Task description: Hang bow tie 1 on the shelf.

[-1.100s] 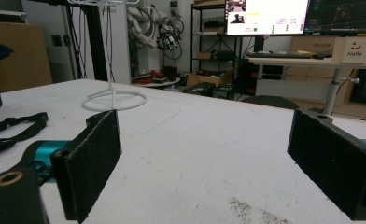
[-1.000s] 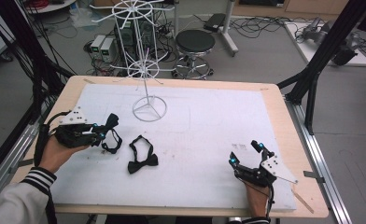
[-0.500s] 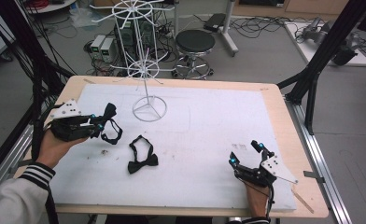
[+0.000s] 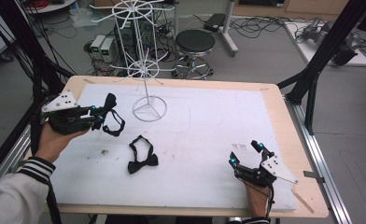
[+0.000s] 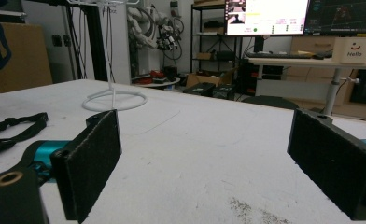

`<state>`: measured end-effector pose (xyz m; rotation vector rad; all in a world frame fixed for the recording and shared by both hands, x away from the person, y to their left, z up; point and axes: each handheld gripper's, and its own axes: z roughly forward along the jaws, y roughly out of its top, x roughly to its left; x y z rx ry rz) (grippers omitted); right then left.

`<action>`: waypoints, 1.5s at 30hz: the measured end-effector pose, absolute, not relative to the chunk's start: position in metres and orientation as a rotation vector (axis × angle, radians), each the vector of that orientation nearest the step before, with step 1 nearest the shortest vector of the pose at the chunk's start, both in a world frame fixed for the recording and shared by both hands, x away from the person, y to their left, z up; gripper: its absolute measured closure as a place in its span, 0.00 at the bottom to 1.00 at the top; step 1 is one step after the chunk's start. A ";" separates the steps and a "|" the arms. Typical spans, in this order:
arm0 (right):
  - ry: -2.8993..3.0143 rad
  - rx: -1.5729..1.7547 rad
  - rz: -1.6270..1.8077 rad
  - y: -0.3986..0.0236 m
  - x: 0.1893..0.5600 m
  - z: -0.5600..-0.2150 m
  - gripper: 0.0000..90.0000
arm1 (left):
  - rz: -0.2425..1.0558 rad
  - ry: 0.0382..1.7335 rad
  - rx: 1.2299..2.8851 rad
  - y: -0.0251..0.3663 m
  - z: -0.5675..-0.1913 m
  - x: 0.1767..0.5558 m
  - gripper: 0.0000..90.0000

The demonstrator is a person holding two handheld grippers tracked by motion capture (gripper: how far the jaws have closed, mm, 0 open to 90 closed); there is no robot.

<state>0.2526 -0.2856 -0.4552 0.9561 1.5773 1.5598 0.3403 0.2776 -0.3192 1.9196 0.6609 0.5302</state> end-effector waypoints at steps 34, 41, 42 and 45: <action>1.579 0.959 1.561 -0.286 0.252 -0.455 0.10 | 0.555 0.573 1.866 0.248 -0.274 0.353 0.83; 1.579 0.959 1.562 -0.286 0.252 -0.455 0.10 | 0.532 0.535 1.832 0.236 -0.262 0.354 0.83; 1.579 0.959 1.561 -0.286 0.252 -0.455 0.10 | 0.532 0.535 1.832 0.236 -0.262 0.354 0.83; 1.579 0.959 1.561 -0.286 0.252 -0.455 0.10 | 0.532 0.525 1.832 0.231 -0.259 0.356 0.83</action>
